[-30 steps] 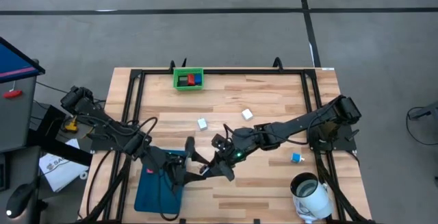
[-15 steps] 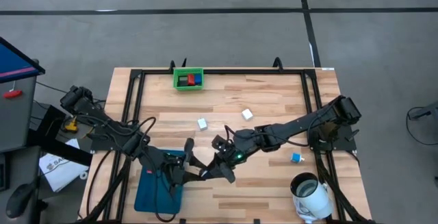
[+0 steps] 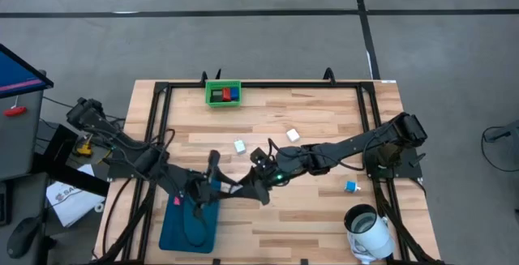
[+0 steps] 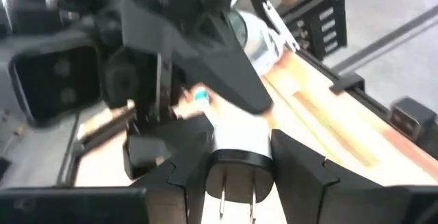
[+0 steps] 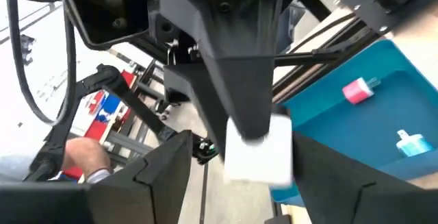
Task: Pick & Place Office items
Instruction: Put the white and black charger adapter into the blue bin
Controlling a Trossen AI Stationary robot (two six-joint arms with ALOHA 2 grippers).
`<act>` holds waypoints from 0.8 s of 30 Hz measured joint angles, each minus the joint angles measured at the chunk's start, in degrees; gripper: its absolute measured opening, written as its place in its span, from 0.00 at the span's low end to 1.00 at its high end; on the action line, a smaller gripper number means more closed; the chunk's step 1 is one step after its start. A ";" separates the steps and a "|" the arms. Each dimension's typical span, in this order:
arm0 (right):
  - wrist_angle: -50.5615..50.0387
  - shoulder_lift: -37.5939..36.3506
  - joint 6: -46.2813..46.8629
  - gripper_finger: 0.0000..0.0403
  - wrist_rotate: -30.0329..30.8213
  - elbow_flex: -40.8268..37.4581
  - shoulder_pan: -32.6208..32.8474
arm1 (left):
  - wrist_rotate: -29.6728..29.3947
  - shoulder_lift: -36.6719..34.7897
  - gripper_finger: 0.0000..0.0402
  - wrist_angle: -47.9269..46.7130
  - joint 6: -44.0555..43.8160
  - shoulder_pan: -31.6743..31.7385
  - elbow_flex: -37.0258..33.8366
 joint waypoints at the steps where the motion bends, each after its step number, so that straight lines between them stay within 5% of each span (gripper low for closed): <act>1: -0.05 0.00 0.02 0.57 0.44 0.00 -0.04 | -0.15 -0.77 0.32 -2.07 -0.97 -0.04 0.00; 14: -1.66 -0.20 0.22 0.56 2.27 0.26 1.02 | -0.21 -7.47 0.32 -28.54 -18.69 -3.15 -0.19; 24: -10.04 -0.15 2.90 0.56 7.51 0.17 5.45 | -0.34 -7.88 0.32 -36.35 -34.69 -10.41 -1.64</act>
